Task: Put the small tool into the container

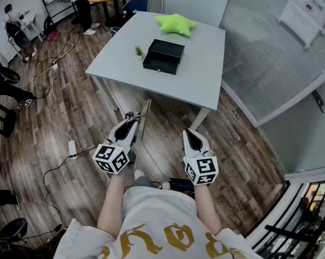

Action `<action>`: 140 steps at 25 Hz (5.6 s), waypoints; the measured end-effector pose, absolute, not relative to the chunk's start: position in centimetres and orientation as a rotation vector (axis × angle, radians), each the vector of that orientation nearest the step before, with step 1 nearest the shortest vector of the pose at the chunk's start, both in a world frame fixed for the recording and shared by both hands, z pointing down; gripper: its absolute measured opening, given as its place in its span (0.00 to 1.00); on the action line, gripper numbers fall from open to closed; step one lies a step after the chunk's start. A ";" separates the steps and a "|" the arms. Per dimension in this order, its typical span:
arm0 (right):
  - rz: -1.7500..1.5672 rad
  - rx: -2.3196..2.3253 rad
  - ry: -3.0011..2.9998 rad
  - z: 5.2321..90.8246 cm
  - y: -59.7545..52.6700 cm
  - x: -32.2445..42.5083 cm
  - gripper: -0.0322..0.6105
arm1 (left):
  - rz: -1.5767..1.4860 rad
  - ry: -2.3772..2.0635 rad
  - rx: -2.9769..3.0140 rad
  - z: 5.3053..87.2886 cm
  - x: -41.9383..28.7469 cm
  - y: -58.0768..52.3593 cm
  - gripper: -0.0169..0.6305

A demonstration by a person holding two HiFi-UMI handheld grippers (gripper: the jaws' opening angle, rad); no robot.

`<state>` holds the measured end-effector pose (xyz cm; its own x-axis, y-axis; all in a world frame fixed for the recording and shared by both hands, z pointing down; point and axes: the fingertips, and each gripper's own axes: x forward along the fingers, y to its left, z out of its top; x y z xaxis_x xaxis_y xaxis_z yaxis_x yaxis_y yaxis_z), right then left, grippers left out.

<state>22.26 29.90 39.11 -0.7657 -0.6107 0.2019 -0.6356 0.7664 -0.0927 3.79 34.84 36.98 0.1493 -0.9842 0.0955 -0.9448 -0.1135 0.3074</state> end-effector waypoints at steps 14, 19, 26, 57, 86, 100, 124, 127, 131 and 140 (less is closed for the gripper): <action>0.194 1.030 -2.793 39.1 29.7 21.5 0.08 | -0.218 -1.869 2.180 35.6 3.3 35.0 0.17; 0.228 1.038 -2.820 39.1 28.6 20.4 0.08 | -0.198 -1.873 2.137 36.8 1.9 34.9 0.17; 0.235 1.060 -2.794 40.6 24.6 17.9 0.08 | -0.214 -1.858 2.104 39.2 -1.9 30.6 0.17; 0.242 1.355 -2.403 48.0 -7.5 2.7 0.08 | 0.097 -1.384 2.360 47.3 -17.7 -9.3 0.17; 0.325 1.347 -2.391 50.4 -14.5 2.5 0.08 | 0.501 -1.141 2.508 51.6 -14.2 -16.0 0.17; 0.404 1.316 -2.393 52.3 -17.5 3.5 0.09 | 0.744 -0.993 2.555 55.7 -11.6 -17.3 0.17; 0.511 1.281 -2.353 56.2 -19.2 4.9 0.09 | 1.058 -0.647 2.550 62.3 -8.3 -17.0 0.17; 0.518 1.271 -2.351 56.4 -19.3 4.8 0.09 | 1.073 -0.621 2.540 63.0 -8.0 -17.0 0.17; 0.522 1.261 -2.347 56.8 -19.5 4.9 0.09 | 1.092 -0.597 2.522 63.6 -7.8 -17.1 0.17; 0.539 1.260 -2.328 57.7 -20.0 5.0 0.09 | 1.126 -0.526 2.478 65.4 -7.5 -17.0 0.17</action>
<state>4.97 -20.00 57.73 -0.4902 -0.6809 0.5441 -0.8507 0.5097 -0.1286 -7.54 -17.04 65.43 0.6117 -0.1814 0.7700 -0.4746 -0.8629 0.1737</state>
